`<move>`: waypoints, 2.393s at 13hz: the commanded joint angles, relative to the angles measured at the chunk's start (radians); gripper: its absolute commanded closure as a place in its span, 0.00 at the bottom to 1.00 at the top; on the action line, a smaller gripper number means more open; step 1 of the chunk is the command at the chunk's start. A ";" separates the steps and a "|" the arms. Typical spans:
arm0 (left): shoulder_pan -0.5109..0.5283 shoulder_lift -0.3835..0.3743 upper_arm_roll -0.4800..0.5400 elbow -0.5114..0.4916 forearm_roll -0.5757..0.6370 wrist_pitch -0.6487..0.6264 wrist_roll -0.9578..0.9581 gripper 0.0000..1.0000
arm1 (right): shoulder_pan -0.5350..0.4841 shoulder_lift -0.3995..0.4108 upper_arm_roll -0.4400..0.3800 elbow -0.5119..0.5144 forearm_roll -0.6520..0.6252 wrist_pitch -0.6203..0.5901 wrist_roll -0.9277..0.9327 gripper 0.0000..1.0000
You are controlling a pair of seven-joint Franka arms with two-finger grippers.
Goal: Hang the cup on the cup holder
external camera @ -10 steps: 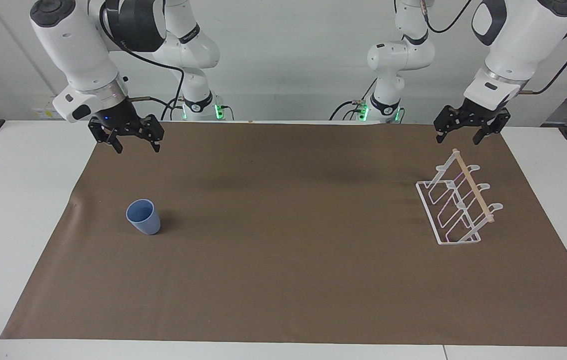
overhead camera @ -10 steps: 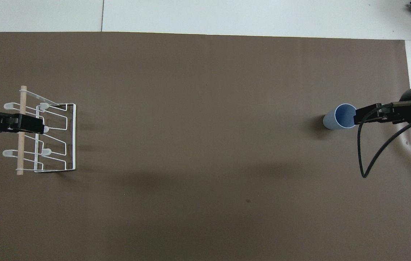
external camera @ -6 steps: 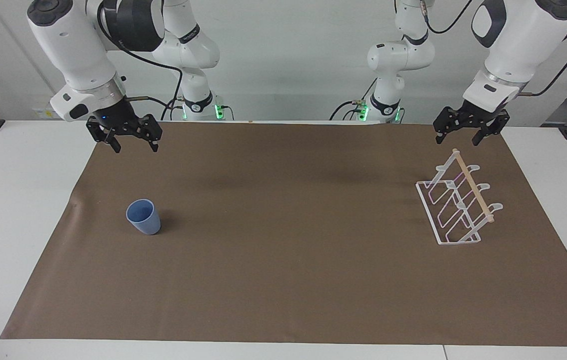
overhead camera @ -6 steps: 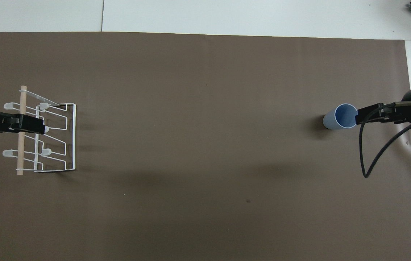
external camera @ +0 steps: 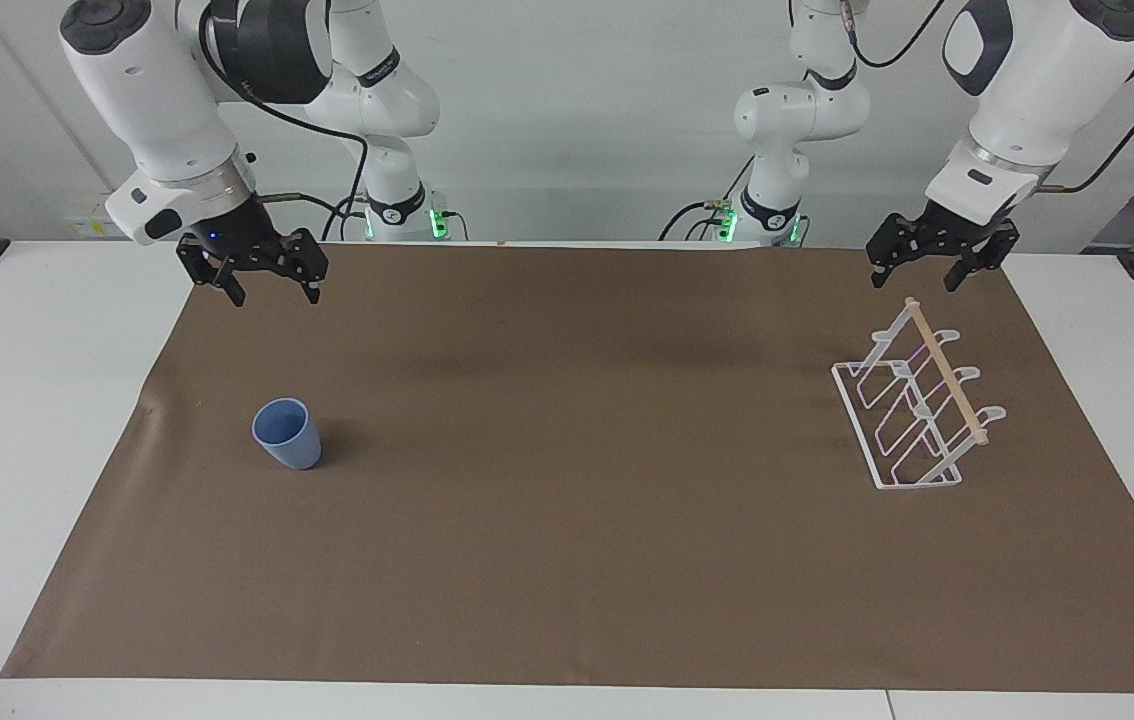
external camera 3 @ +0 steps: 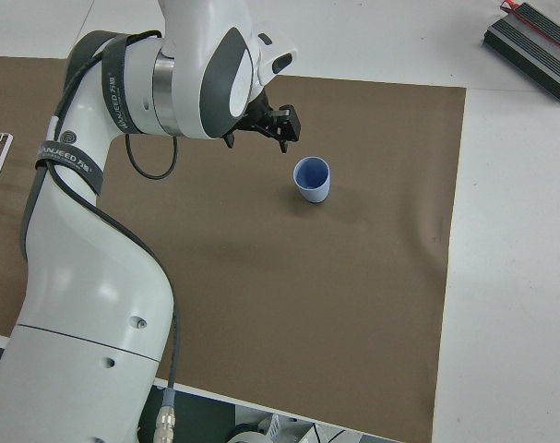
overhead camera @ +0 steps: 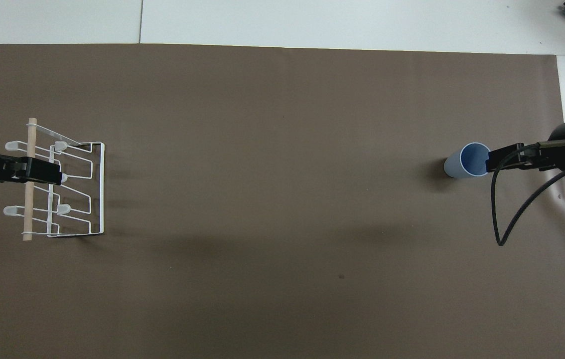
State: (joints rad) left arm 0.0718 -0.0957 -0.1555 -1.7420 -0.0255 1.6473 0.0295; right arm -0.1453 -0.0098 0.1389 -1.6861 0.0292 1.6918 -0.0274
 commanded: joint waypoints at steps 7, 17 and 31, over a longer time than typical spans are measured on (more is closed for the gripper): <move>0.002 -0.004 0.001 0.019 -0.007 -0.035 0.012 0.00 | 0.027 0.083 0.007 -0.185 0.026 0.405 -0.036 0.00; 0.005 0.001 0.002 0.041 -0.007 -0.047 0.012 0.00 | -0.013 0.152 0.002 -0.378 0.020 0.648 -0.082 0.00; -0.066 0.036 0.062 0.093 -0.008 -0.078 0.001 0.00 | -0.023 0.151 0.002 -0.397 0.009 0.646 -0.106 1.00</move>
State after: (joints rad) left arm 0.0174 -0.0625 -0.1034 -1.6728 -0.0257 1.6070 0.0311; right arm -0.1559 0.1575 0.1324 -2.0548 0.0230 2.3316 -0.0969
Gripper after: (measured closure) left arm 0.000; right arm 0.930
